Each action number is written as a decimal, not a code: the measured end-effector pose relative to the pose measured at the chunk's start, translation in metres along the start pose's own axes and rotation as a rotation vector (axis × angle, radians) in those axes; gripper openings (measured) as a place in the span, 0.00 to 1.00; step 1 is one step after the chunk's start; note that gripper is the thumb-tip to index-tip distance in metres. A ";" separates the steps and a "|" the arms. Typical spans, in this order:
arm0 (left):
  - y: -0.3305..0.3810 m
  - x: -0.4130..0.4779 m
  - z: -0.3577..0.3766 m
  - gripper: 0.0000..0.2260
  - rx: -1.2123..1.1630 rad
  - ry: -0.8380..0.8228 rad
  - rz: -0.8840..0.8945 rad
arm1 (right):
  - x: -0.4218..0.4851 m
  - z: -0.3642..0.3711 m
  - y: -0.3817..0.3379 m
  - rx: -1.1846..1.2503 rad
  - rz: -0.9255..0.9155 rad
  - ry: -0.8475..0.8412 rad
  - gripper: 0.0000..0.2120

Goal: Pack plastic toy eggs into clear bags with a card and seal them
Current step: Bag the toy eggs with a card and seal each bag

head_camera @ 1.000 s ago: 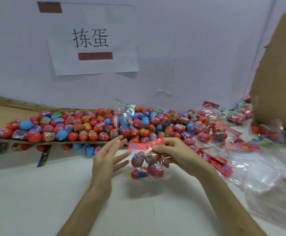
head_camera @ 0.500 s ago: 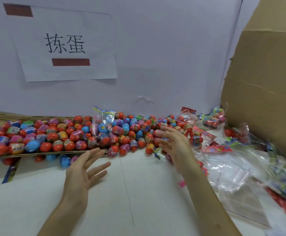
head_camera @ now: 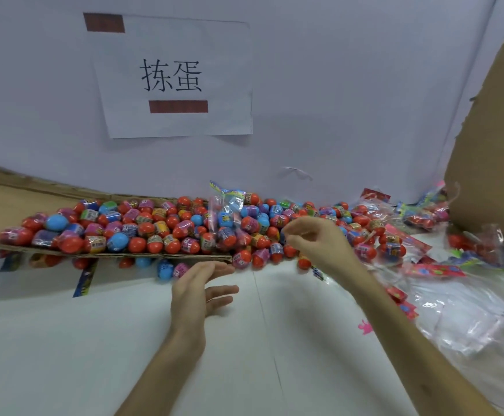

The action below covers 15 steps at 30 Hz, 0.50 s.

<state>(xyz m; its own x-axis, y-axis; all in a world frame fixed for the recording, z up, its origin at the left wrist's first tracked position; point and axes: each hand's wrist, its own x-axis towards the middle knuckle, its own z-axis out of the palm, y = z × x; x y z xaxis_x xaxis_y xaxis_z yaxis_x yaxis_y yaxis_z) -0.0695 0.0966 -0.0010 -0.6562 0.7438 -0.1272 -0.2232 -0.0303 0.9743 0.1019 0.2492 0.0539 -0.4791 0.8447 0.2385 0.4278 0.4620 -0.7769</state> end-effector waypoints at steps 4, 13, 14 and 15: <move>-0.002 -0.002 0.002 0.13 0.049 -0.016 0.011 | 0.031 -0.022 -0.003 -0.155 -0.060 0.079 0.09; -0.004 -0.005 0.006 0.12 0.084 -0.032 0.050 | 0.074 0.057 -0.042 -0.314 -0.162 -0.075 0.17; -0.004 -0.005 0.006 0.12 0.080 -0.028 0.049 | 0.078 0.073 -0.048 -0.309 -0.145 -0.067 0.18; -0.004 -0.005 0.006 0.12 0.081 -0.025 0.047 | 0.082 0.087 -0.054 -0.314 -0.117 -0.058 0.20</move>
<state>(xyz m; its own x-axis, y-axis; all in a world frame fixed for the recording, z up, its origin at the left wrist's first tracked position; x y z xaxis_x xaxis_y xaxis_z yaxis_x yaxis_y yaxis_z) -0.0608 0.0970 -0.0030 -0.6462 0.7593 -0.0771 -0.1330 -0.0126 0.9910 -0.0271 0.2702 0.0650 -0.5776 0.7686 0.2751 0.5779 0.6230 -0.5271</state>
